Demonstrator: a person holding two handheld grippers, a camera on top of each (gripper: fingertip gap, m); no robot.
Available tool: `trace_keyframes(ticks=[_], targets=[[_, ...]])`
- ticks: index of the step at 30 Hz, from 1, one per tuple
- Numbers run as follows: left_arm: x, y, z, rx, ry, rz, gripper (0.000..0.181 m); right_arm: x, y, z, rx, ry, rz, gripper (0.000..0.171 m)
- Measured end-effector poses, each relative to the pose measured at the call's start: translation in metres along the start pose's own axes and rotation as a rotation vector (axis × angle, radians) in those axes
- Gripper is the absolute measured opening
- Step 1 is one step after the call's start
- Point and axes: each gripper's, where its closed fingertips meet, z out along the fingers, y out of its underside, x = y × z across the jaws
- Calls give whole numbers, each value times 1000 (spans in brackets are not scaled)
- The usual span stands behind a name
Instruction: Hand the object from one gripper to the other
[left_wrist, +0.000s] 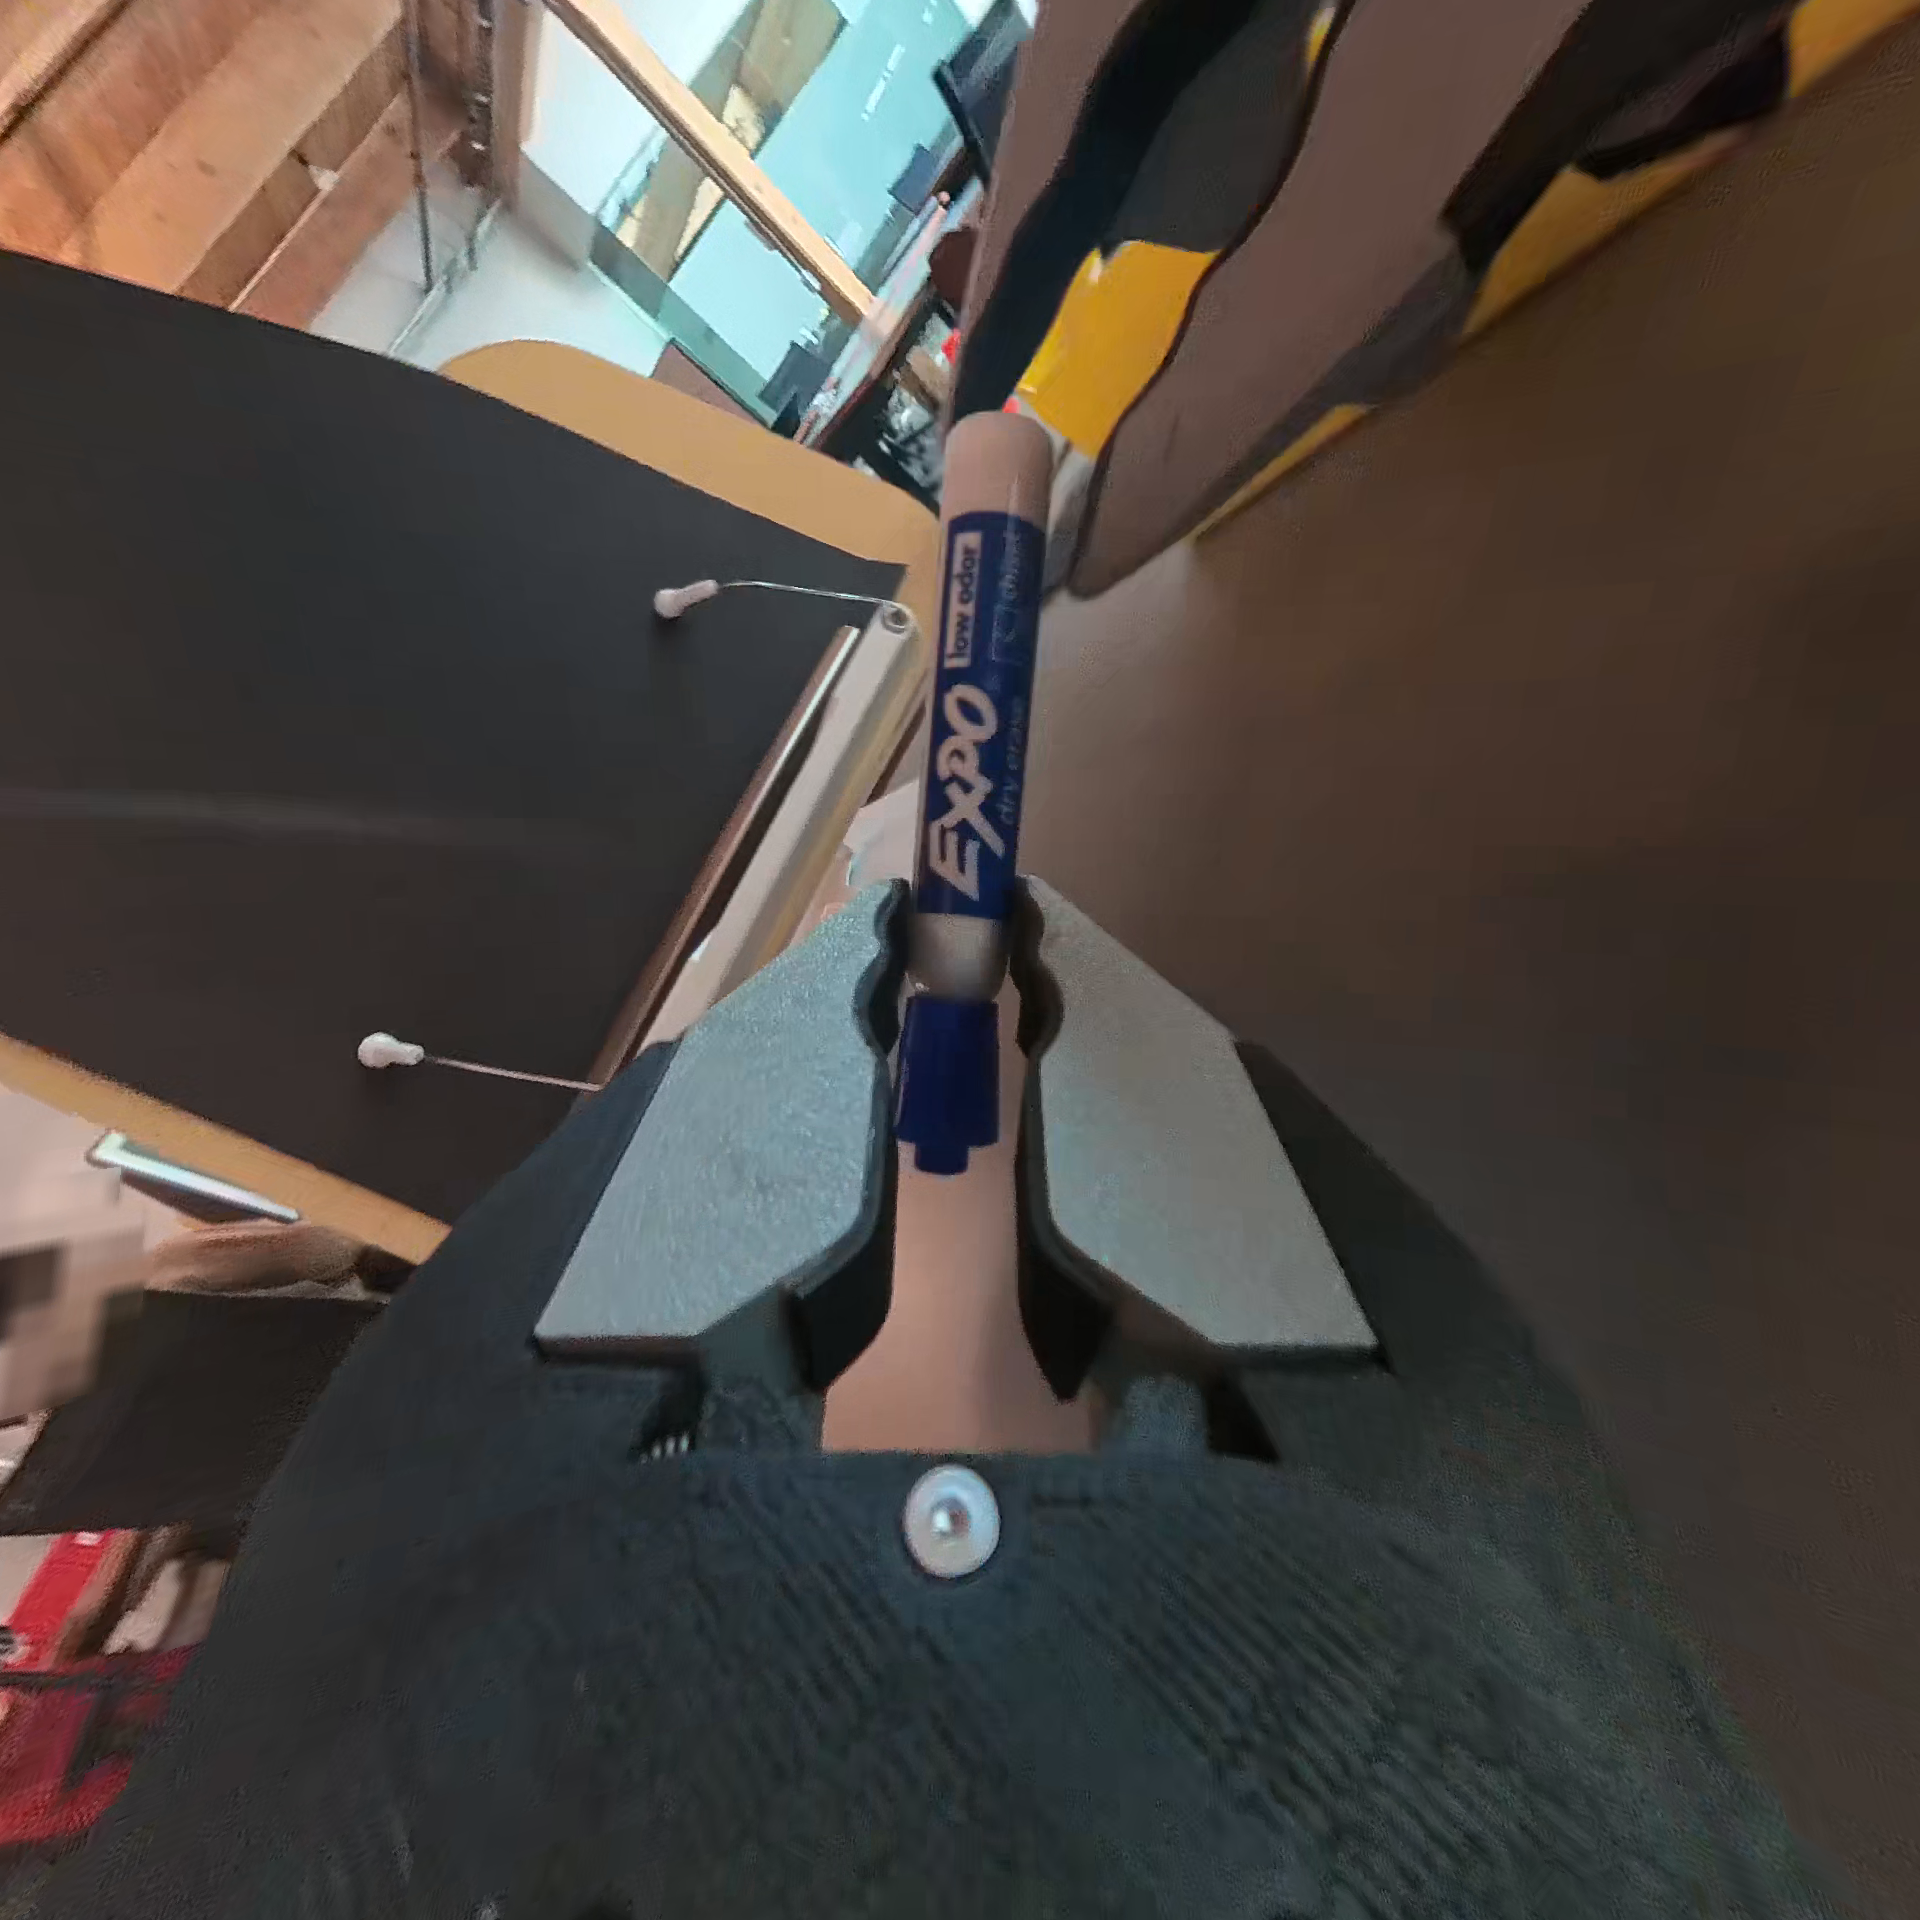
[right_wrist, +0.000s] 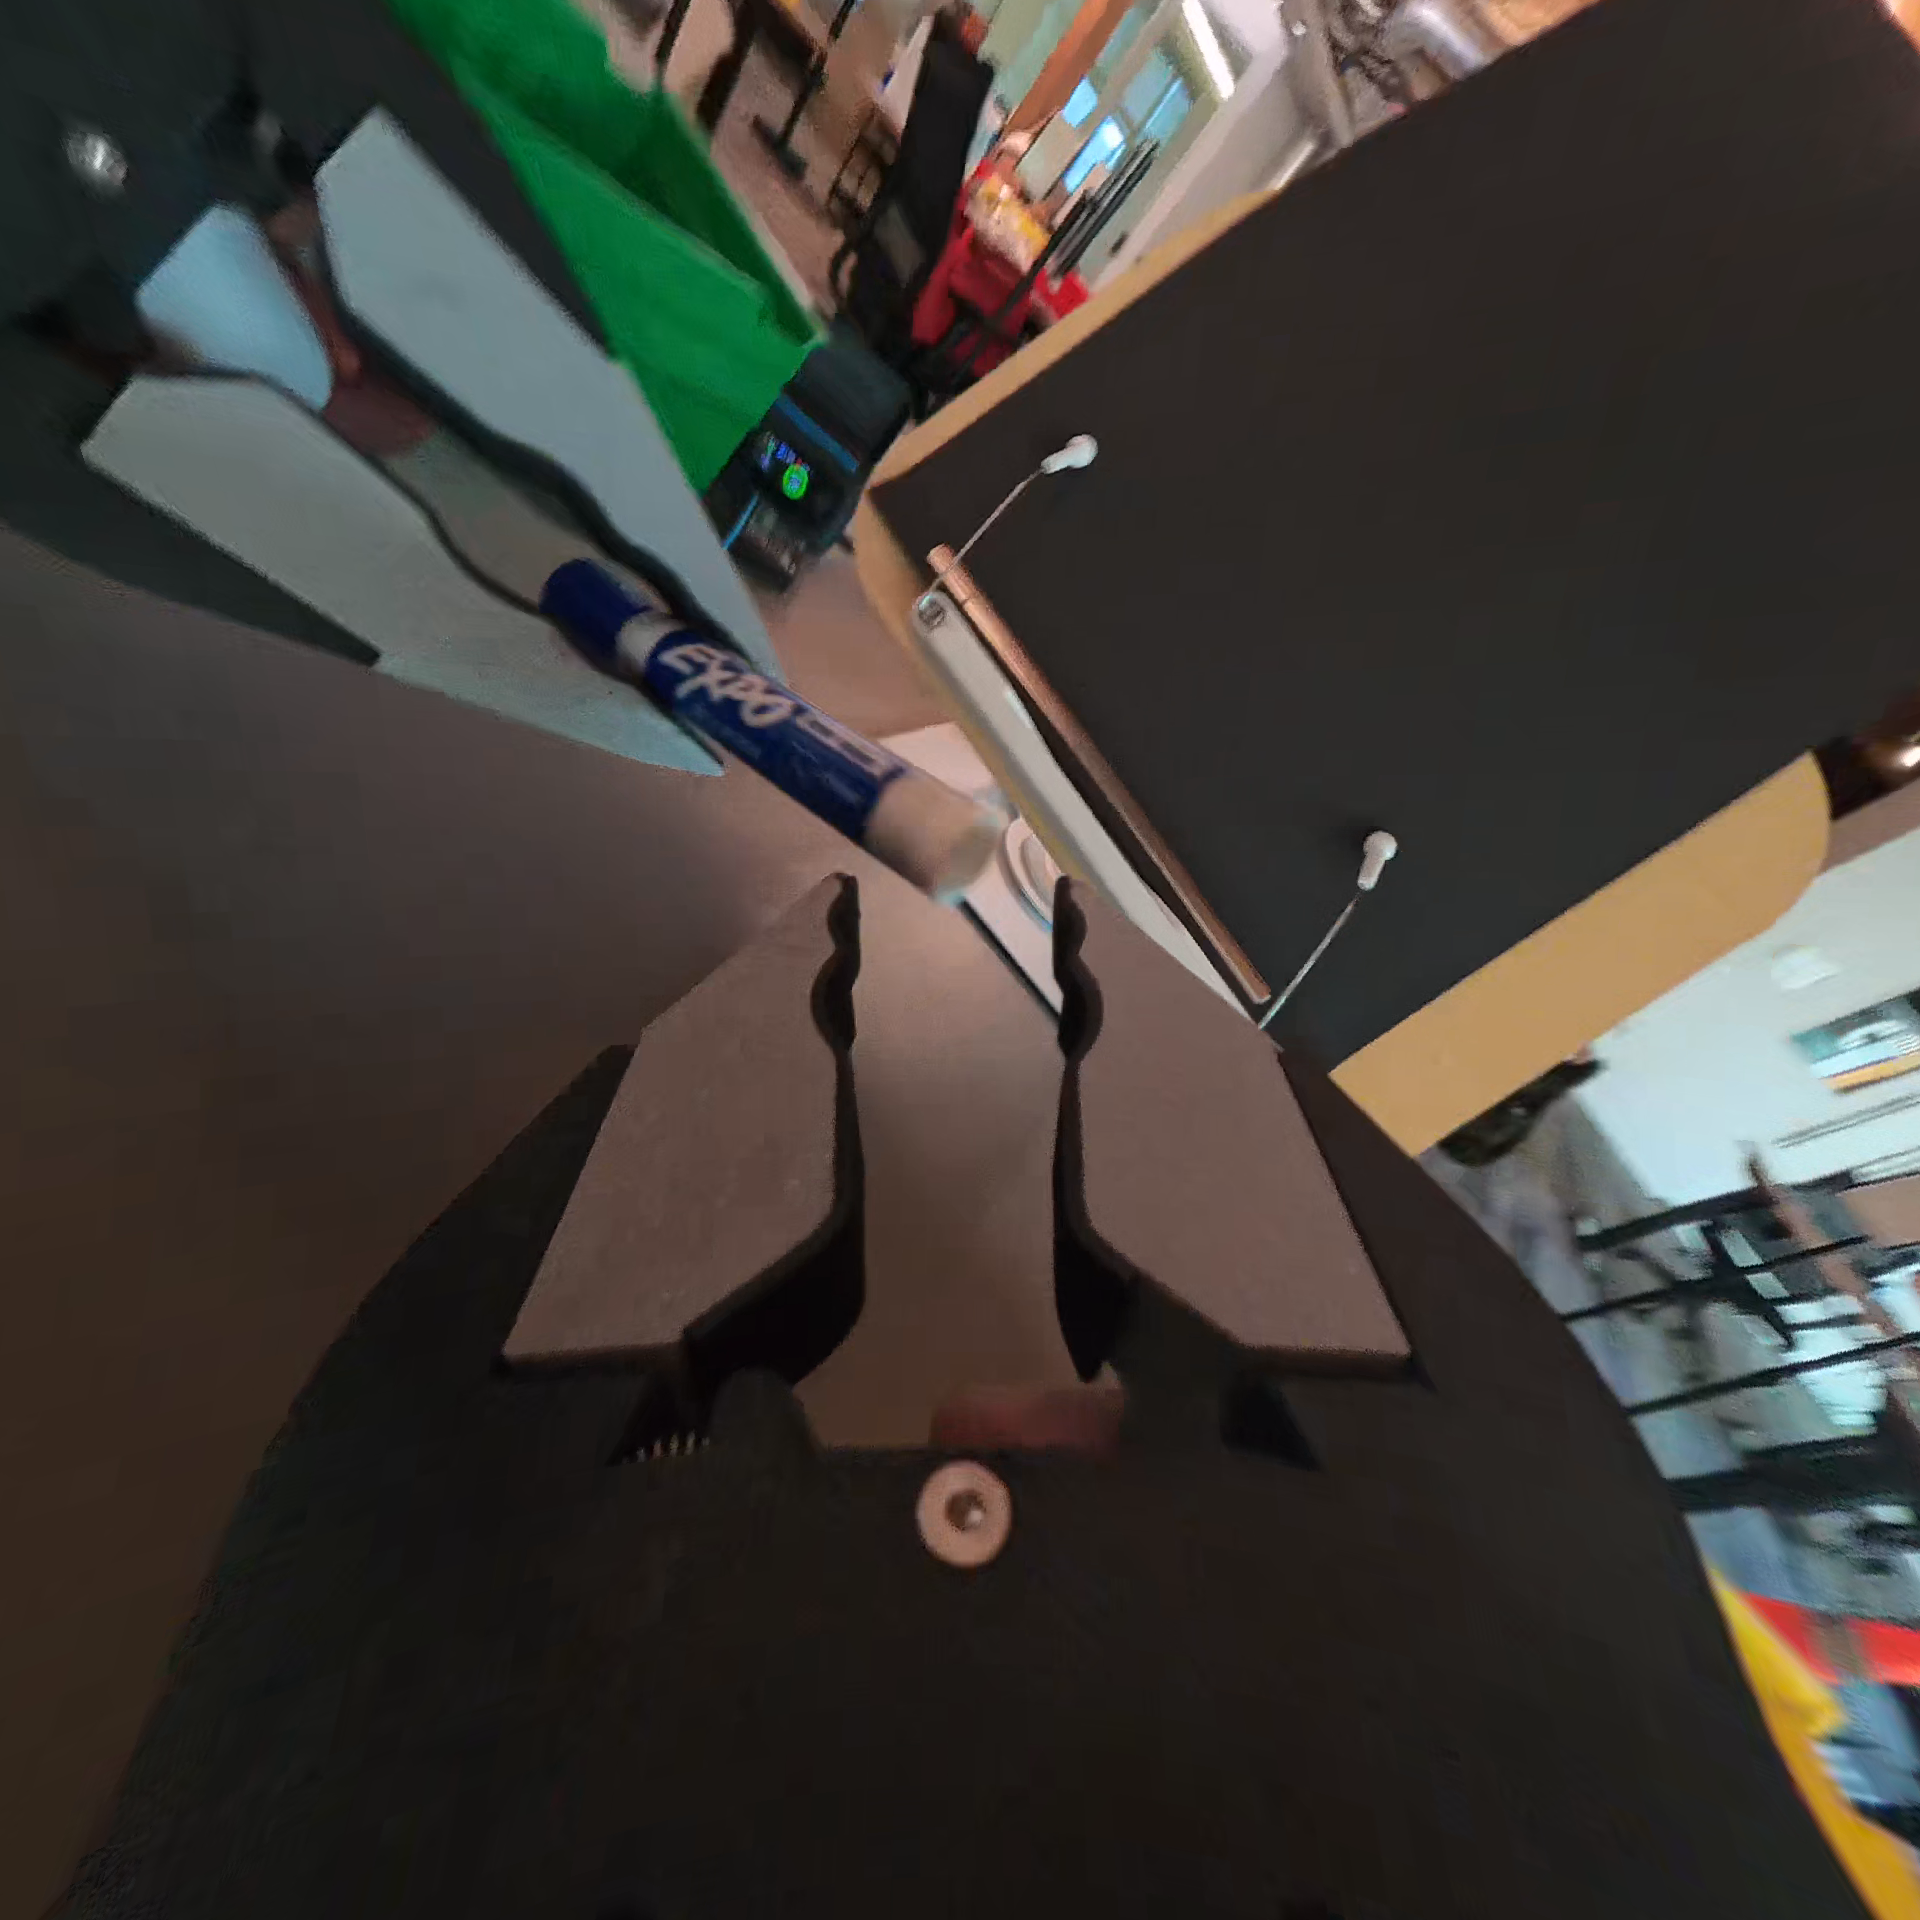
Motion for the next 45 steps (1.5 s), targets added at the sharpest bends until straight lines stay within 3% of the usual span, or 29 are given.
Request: trace_keyframes(ticks=[3, 8, 11, 16, 19, 38, 45], targets=[[-14, -7, -6, 62, -29, -121, 16, 12, -6, -7, 85, -44, 211, 35], [-18, -36, -18, 284, 85, -410, 16, 0, -14, -5, 173, -242, 529, 65], [-13, -50, -23, 364, 154, -524, 16, -22, -36, -13, 280, -432, 620, 58], [15, -72, -30, 444, 340, -543, 16, -37, -57, -23, 381, -546, 638, 51], [26, -73, -26, 414, 343, -499, 16, -47, -62, -29, 400, -612, 614, 16], [37, -60, -17, 309, 375, -493, 16, -53, -55, -21, 339, -550, 515, 27], [38, -58, -15, 292, 376, -504, 16, -51, -51, -18, 311, -509, 476, 17]])
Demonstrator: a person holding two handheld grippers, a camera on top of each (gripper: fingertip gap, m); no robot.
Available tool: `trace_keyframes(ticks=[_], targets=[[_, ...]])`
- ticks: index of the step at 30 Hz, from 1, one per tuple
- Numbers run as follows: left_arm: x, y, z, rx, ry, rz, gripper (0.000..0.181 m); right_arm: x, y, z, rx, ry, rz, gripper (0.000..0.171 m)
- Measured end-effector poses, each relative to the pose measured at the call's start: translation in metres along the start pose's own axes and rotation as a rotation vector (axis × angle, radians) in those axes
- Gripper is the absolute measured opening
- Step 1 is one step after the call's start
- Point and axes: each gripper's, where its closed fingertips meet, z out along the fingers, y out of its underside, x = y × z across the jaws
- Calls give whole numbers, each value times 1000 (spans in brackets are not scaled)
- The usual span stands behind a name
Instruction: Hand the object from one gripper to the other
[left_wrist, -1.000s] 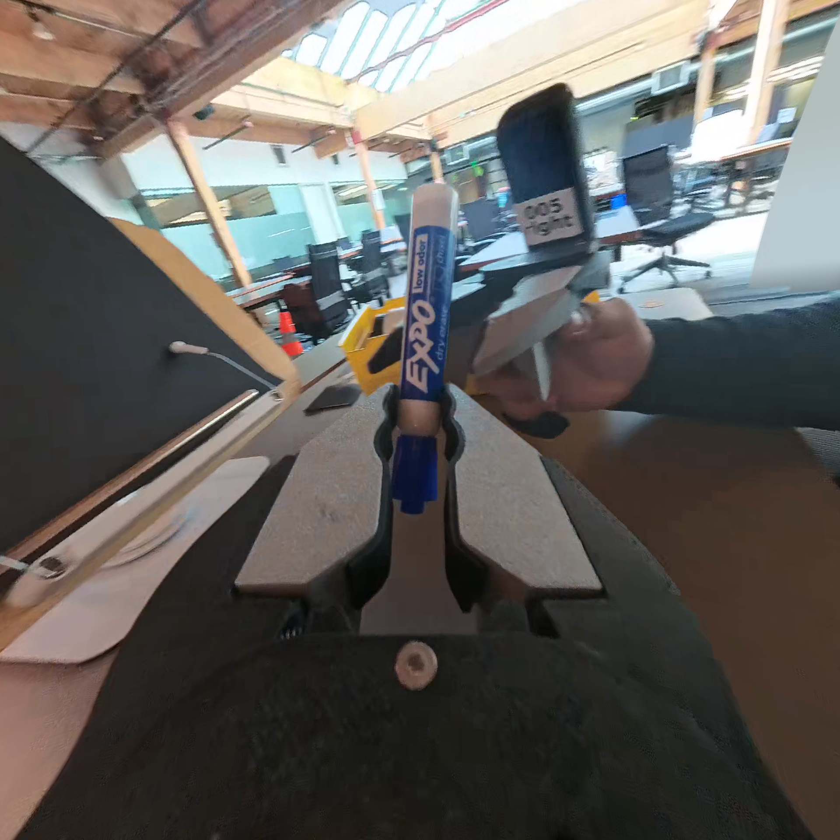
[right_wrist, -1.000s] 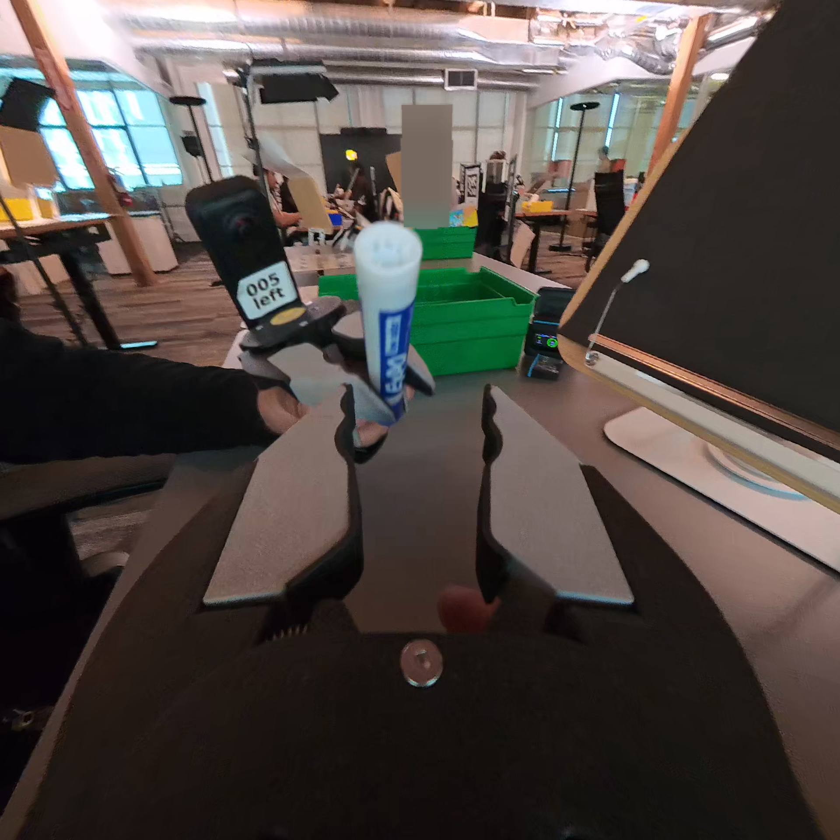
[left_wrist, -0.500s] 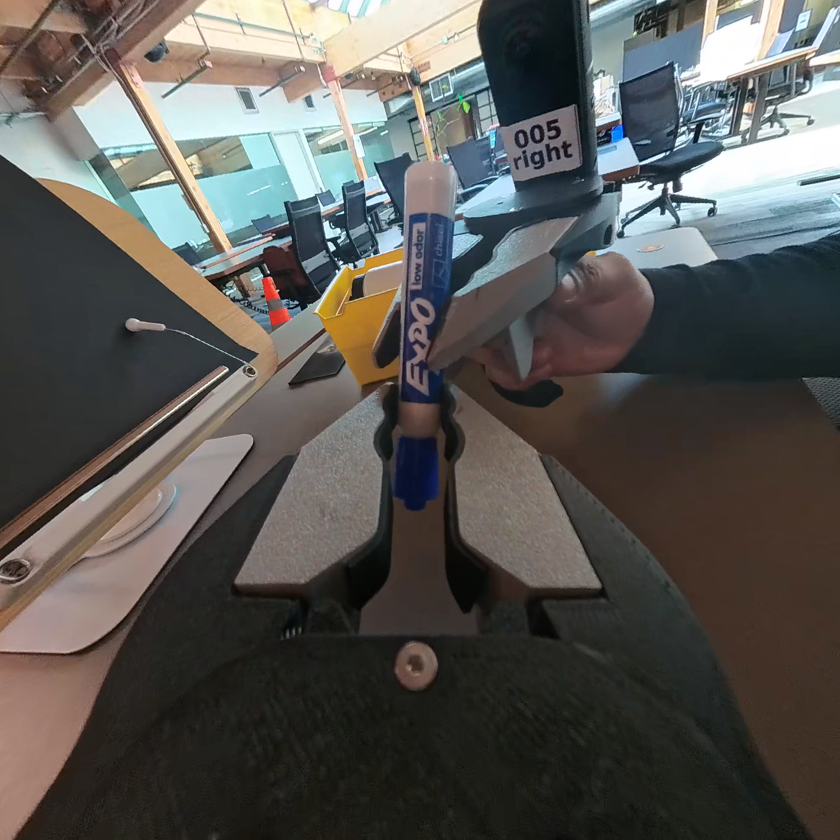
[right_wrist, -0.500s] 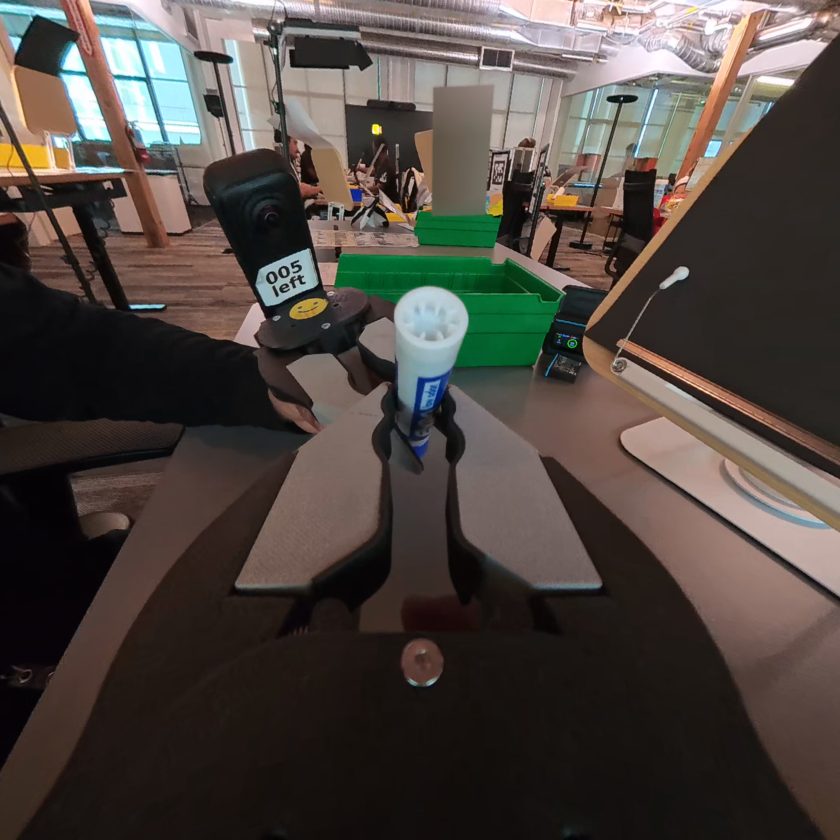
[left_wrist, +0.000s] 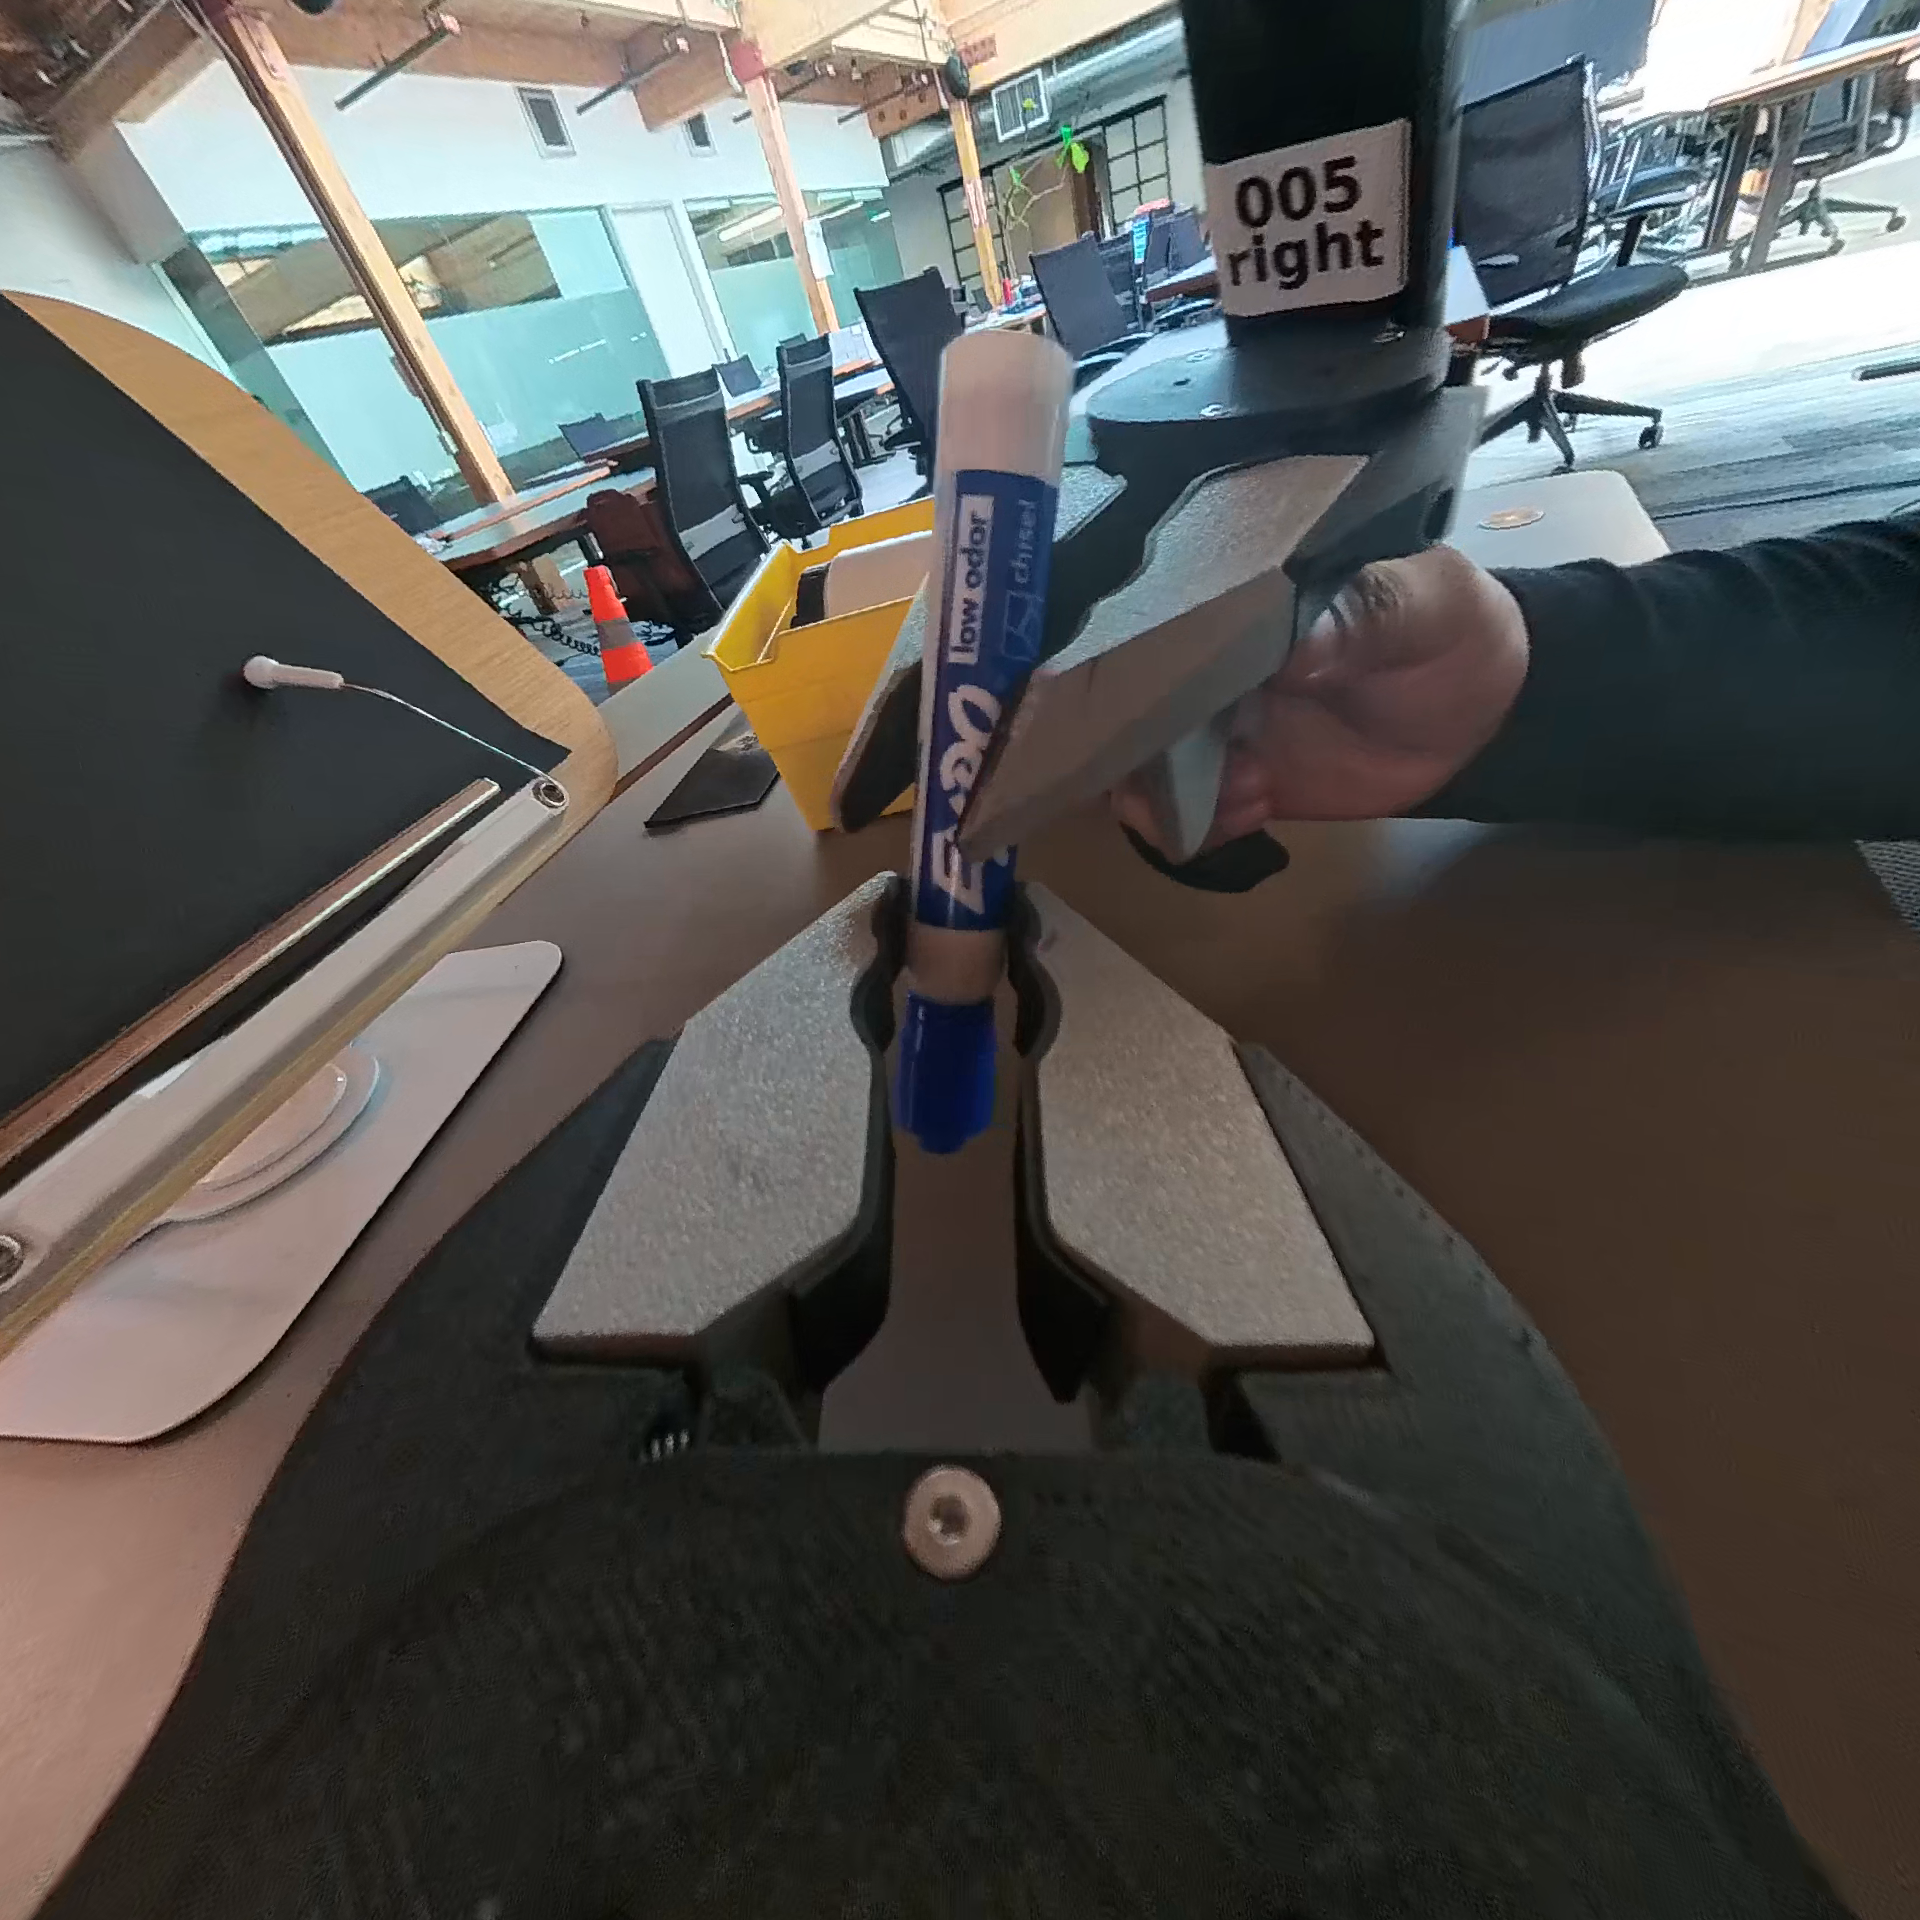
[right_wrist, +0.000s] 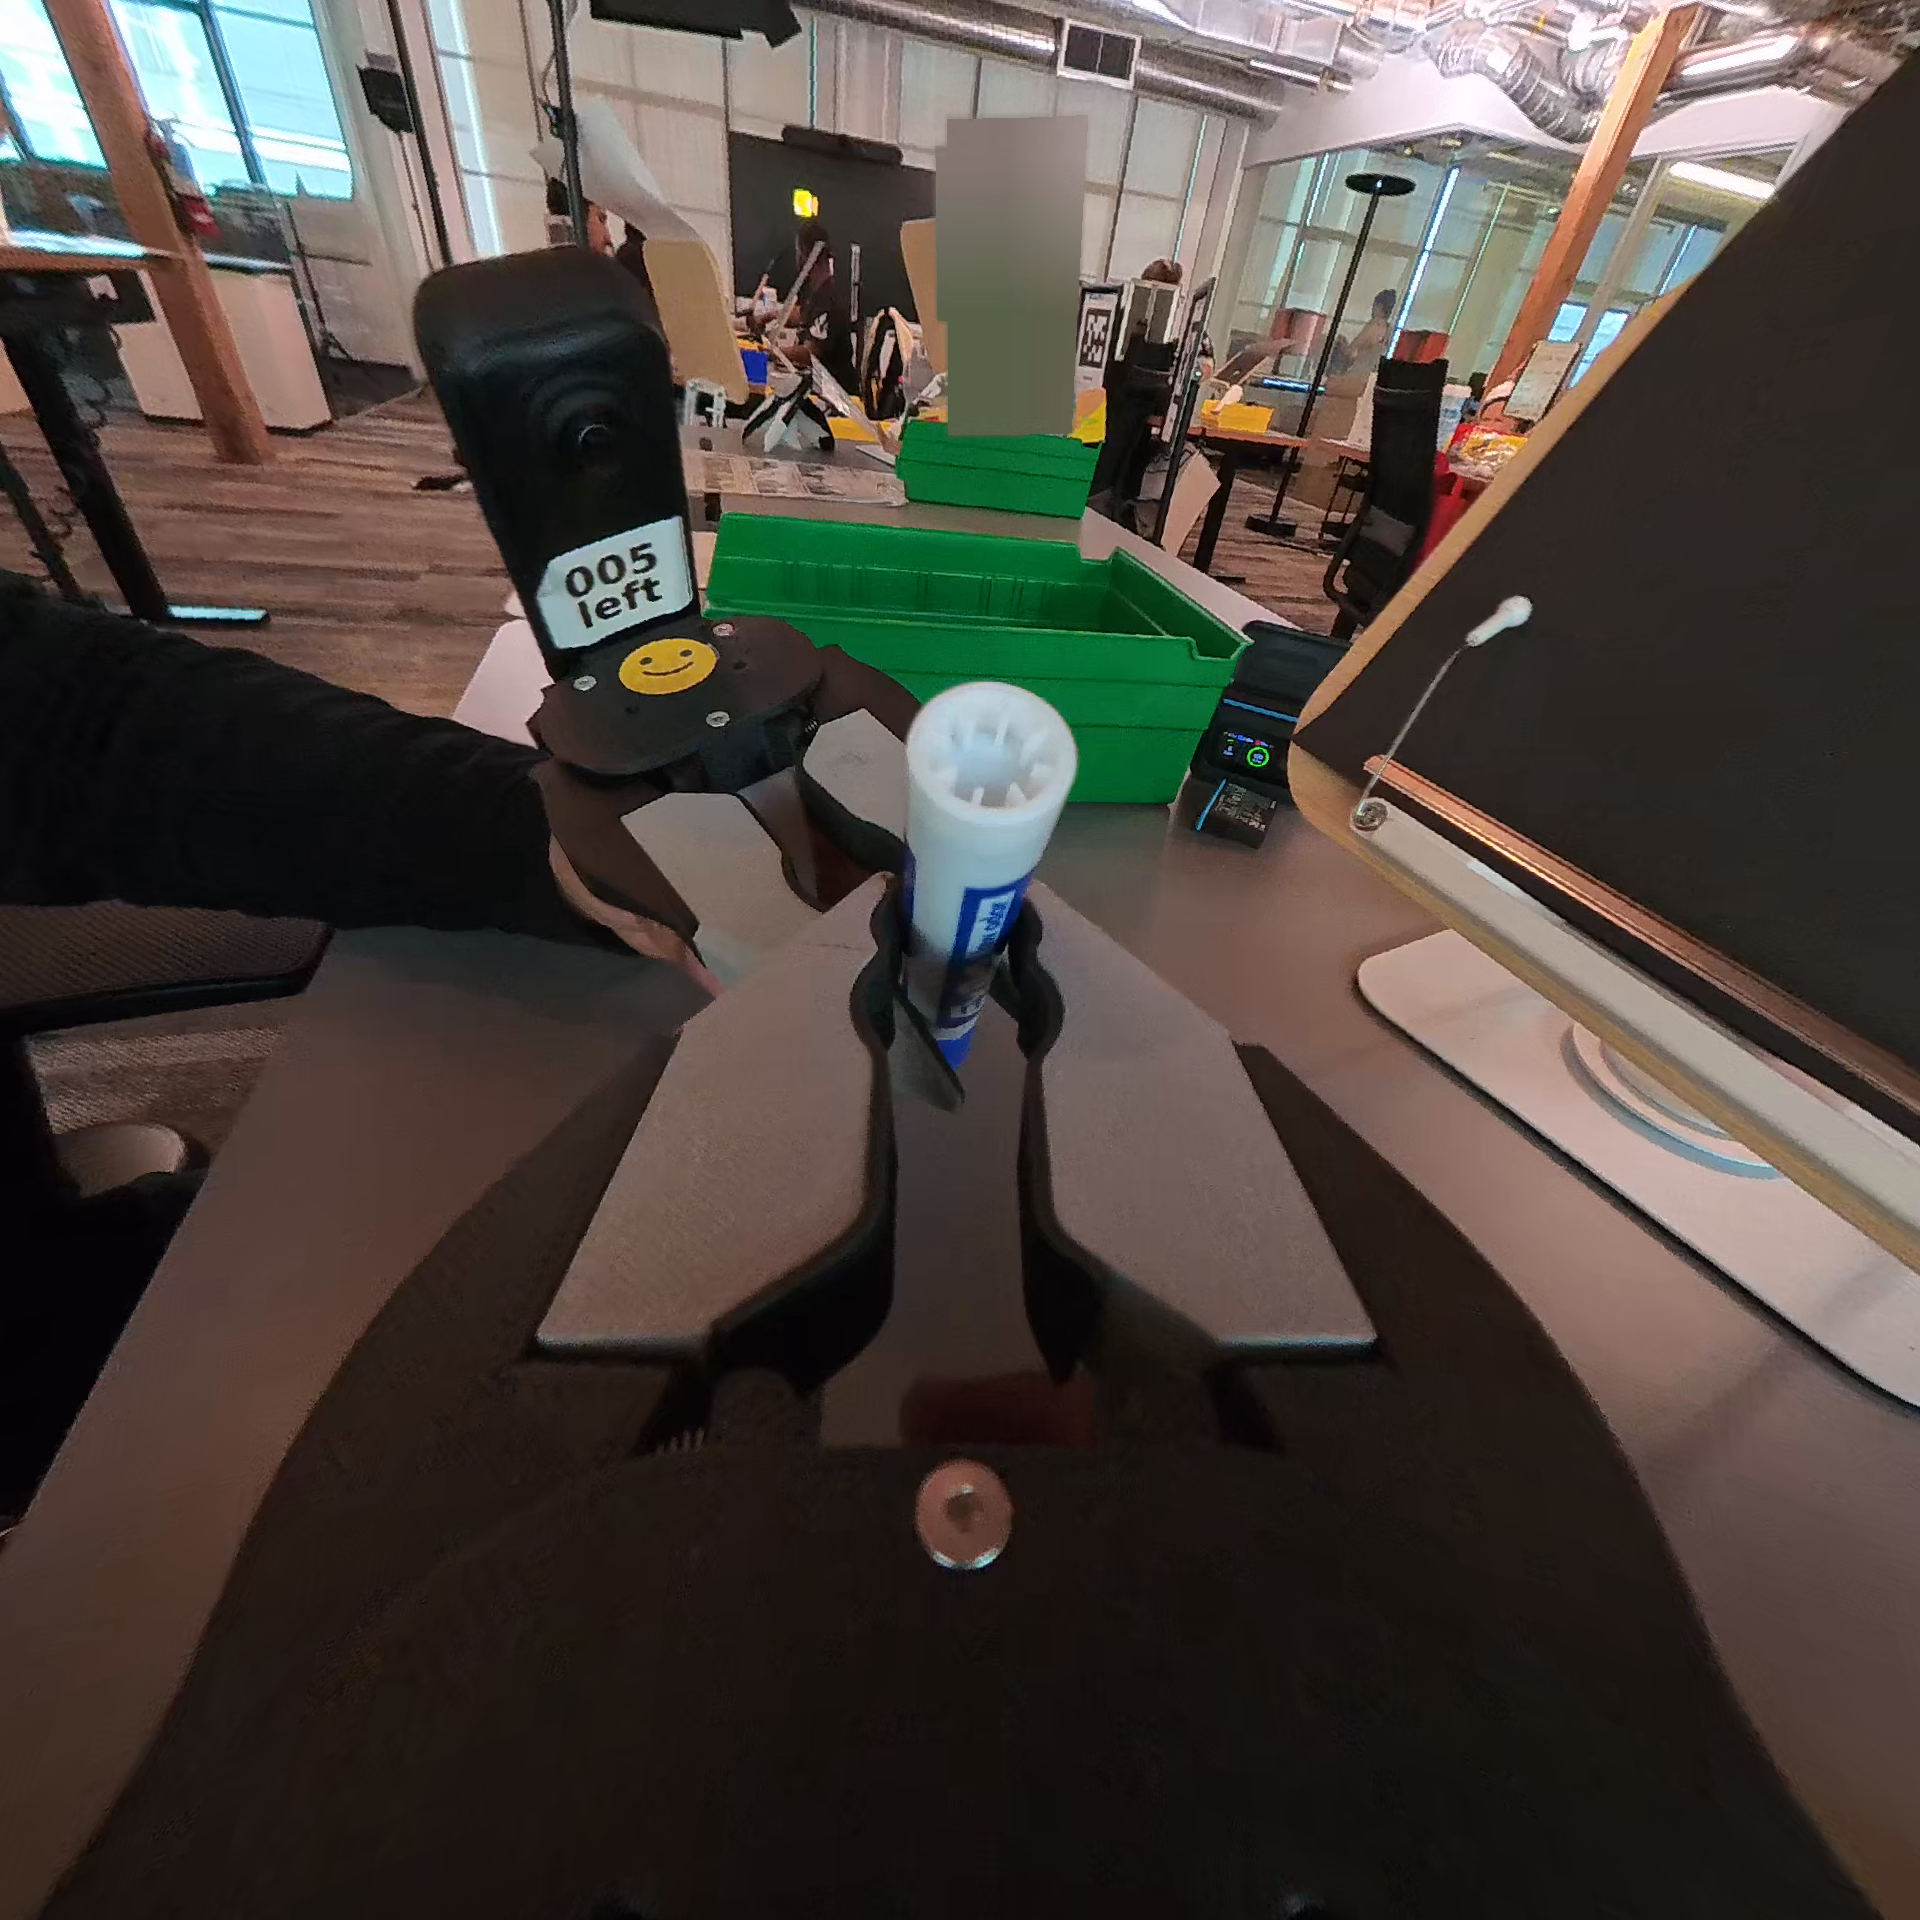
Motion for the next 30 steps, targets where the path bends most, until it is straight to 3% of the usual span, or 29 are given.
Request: trace_keyframes(ticks=[21, 25, 30], targets=[[-5, 6, 0, -8, -27, -15, 18, 3, 3, 2, -30, 40, -43, 17], [-13, 12, 0, -35, -47, -67, 36, 13, -5, -5, -13, 140, -142, 17], [-18, 17, -1, -52, -30, -167, 53, 45, -3, -19, -132, 435, -449, 16]])
